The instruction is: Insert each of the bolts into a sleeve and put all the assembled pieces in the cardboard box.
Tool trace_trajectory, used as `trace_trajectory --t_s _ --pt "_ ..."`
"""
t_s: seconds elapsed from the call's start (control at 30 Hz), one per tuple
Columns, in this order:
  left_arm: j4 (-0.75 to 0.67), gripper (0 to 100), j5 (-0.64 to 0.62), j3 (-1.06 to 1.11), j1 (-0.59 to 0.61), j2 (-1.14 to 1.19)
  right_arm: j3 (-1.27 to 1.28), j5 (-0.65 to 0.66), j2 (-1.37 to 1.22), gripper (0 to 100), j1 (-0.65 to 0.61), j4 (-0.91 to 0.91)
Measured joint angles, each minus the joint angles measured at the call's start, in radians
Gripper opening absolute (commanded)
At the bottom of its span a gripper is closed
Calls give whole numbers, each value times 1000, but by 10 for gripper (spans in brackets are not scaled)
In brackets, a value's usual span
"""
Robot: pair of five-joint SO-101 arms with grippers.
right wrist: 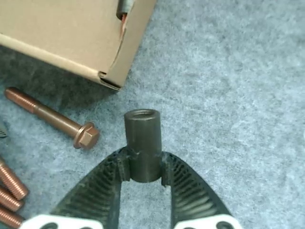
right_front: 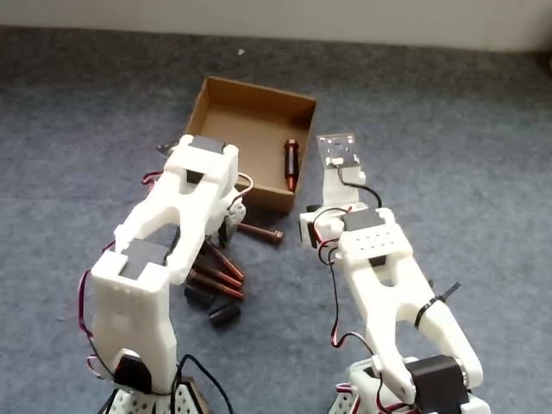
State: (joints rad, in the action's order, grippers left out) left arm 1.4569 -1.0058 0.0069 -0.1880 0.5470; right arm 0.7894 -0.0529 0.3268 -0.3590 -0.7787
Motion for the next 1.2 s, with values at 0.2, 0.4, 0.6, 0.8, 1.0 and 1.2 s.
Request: trace_trajectory --t_s 0.2,0.4,0.6,0.8,1.0,1.2 --pt "-8 4 -6 -21 -8 6 0 0 0 5 -2 0" --pt "-3 5 -6 -6 -8 -37 0 0 0 5 -2 0" --pt "37 5 -5 6 -8 -186 0 0 0 5 -2 0" --pt "40 5 44 66 -8 -356 0 0 0 5 -2 0" --pt "17 5 118 173 -8 -551 0 0 0 5 -2 0" --pt "-149 5 175 377 -8 -767 0 0 0 5 -2 0"
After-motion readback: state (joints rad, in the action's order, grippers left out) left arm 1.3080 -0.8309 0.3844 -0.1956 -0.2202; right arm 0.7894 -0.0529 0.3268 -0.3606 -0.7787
